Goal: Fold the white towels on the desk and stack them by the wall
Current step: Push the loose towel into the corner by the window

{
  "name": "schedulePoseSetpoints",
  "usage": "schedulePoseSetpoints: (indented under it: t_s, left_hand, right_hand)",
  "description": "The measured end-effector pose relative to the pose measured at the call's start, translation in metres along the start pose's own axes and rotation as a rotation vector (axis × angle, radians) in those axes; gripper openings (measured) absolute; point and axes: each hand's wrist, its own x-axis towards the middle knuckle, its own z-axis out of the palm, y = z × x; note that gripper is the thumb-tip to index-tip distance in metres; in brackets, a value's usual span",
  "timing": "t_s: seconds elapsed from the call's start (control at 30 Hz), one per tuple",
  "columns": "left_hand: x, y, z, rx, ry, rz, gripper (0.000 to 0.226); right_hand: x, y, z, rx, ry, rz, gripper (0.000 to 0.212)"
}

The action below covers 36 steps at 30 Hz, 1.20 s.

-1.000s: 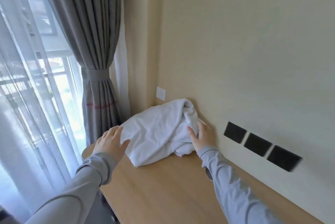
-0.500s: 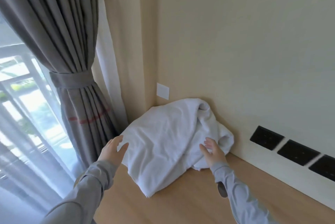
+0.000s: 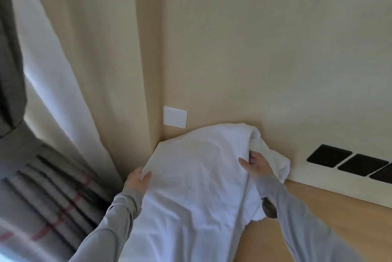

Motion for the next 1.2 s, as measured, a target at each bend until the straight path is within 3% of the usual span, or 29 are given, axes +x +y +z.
schedulePoseSetpoints:
  t_s: [0.2,0.33,0.47,0.57,0.67,0.9,0.97,1.0,1.1,1.2]
  left_hand:
    - [0.06,-0.004,0.014,-0.056,-0.06,-0.088,0.055]
    - [0.082,0.0,0.018,-0.057,-0.085,-0.073,0.056]
    - [0.09,0.019,0.019,-0.159,-0.093,-0.047,0.065]
    - [0.087,0.04,0.014,-0.345,-0.133,-0.111,0.077]
    - [0.071,0.066,0.001,-0.701,-0.313,-0.117,0.08]
    - [0.005,0.146,-0.009,-0.936,-0.396,0.205,0.031]
    - [-0.022,0.174,-0.006,-0.913,-0.382,0.317,0.021]
    - [-0.037,0.188,-0.003,-0.888,-0.381,0.388,0.018]
    - [-0.087,0.227,0.012,-0.812,-0.333,0.556,0.022]
    - [-0.144,0.268,0.04,-0.781,-0.268,0.69,0.021]
  right_hand:
    - [0.001,-0.026,0.032,0.007,-0.063,0.045,0.02]
    - [-0.007,-0.055,0.037,0.352,-0.099,0.067,0.022]
    - [-0.023,-0.085,0.018,0.467,-0.168,-0.035,0.016]
    - [-0.037,-0.1,-0.001,0.512,-0.147,-0.108,0.019]
    - [-0.05,-0.109,-0.028,0.585,-0.107,-0.148,0.021]
    - [-0.093,-0.116,-0.109,0.71,0.05,-0.248,0.013]
    - [-0.108,-0.119,-0.138,0.717,0.107,-0.251,0.042]
    - [-0.114,-0.118,-0.155,0.727,0.131,-0.251,0.046]
    - [-0.136,-0.116,-0.21,0.745,0.2,-0.322,0.021]
    - [-0.161,-0.108,-0.269,0.685,0.296,-0.403,0.014]
